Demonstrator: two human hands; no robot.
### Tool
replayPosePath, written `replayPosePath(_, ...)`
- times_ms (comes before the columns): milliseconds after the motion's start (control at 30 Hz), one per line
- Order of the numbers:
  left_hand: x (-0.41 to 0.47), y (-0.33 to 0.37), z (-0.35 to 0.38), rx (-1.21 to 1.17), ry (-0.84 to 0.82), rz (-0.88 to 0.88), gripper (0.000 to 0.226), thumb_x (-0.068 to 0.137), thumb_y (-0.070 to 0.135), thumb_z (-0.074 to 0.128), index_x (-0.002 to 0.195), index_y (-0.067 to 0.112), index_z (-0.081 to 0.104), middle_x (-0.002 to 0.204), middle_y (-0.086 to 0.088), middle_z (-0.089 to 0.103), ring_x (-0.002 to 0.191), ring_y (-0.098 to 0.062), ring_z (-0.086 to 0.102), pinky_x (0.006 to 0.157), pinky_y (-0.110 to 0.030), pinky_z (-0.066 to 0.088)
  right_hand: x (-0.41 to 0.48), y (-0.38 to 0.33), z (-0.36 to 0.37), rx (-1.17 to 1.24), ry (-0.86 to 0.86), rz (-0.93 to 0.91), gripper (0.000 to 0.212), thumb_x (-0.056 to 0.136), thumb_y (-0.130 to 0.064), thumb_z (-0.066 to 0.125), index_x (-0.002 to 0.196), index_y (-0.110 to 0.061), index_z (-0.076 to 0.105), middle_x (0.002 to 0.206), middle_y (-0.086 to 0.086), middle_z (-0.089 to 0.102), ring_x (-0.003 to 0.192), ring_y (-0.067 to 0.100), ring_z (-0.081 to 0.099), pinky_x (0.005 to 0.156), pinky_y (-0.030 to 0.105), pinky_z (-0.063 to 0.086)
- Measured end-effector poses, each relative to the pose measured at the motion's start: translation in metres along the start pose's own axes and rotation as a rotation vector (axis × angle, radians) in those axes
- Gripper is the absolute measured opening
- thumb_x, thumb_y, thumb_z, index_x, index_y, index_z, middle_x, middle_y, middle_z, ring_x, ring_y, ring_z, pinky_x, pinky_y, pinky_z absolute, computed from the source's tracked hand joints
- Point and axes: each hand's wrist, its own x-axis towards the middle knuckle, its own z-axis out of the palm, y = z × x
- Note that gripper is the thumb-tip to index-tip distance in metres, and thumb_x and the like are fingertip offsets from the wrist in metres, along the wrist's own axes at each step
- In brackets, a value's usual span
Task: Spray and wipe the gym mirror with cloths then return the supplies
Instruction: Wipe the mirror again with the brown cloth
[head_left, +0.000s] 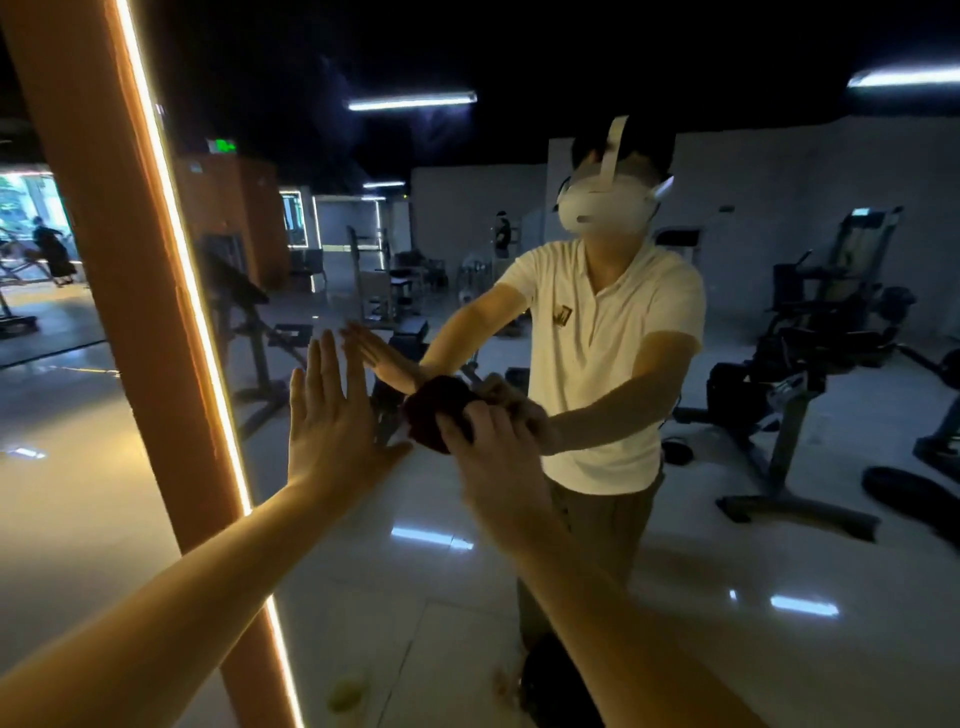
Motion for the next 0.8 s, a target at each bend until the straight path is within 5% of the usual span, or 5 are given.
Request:
replayPosePath(100,-0.014,0.012,0.010,-0.007,-0.081,0.008,0.161,0.063,0.071,0.087,0.158,0.017,-0.033,0.169,-0.012,-0.030,0.158,-0.030,-0.022,0.130,-0.056,-0.001,-0.039,0.062,-0.037,-0.028,-0.020,0.125,0.063,0.084,-0.017,0.074,0.144,-0.020,0.053,0.124,0.015,0.052,0.112,0.032,0.056,0.096,0.048,0.052)
replayPosePath(333,-0.016,0.025,0.029,-0.058,-0.112,-0.049,0.167,0.058,0.072,0.088,0.157,0.011,-0.033,0.165,-0.011,-0.039,0.156,-0.029,-0.029,0.129,-0.058,0.004,-0.096,0.145,-0.094,-0.039,0.177,0.647,0.056,0.091,-0.009,0.069,0.142,-0.005,0.045,0.133,0.029,0.050,0.109,0.044,0.061,0.084,0.047,0.055)
replayPosePath(633,-0.015,0.001,0.051,-0.076,0.038,0.087,0.161,0.057,0.080,0.079,0.162,0.006,-0.018,0.170,-0.014,-0.027,0.159,-0.032,-0.018,0.128,-0.061,0.012,-0.070,0.022,0.000,0.188,0.281,0.777,0.059,0.084,-0.002,0.074,0.134,-0.009,0.045,0.130,0.027,0.056,0.103,0.039,0.065,0.079,0.043,0.060)
replayPosePath(733,-0.014,-0.007,0.056,-0.067,0.072,0.142,0.151,0.064,0.089,0.063,0.164,0.003,-0.010,0.171,-0.017,-0.020,0.160,-0.034,-0.012,0.128,-0.060,0.012,-0.050,-0.024,0.031,0.278,0.251,0.776,0.045,0.097,-0.014,0.067,0.137,-0.017,0.046,0.140,0.005,0.052,0.112,0.023,0.060,0.087,0.043,0.060)
replayPosePath(800,-0.014,-0.013,0.060,-0.067,0.117,0.184,0.137,0.077,0.092,0.051,0.164,0.000,-0.002,0.172,-0.021,-0.012,0.160,-0.036,-0.007,0.128,-0.059,0.012,-0.043,-0.056,0.050,0.257,0.176,0.616,0.030,0.106,-0.023,0.055,0.136,-0.019,0.052,0.130,-0.002,0.056,0.109,0.017,0.056,0.086,0.041,0.057)
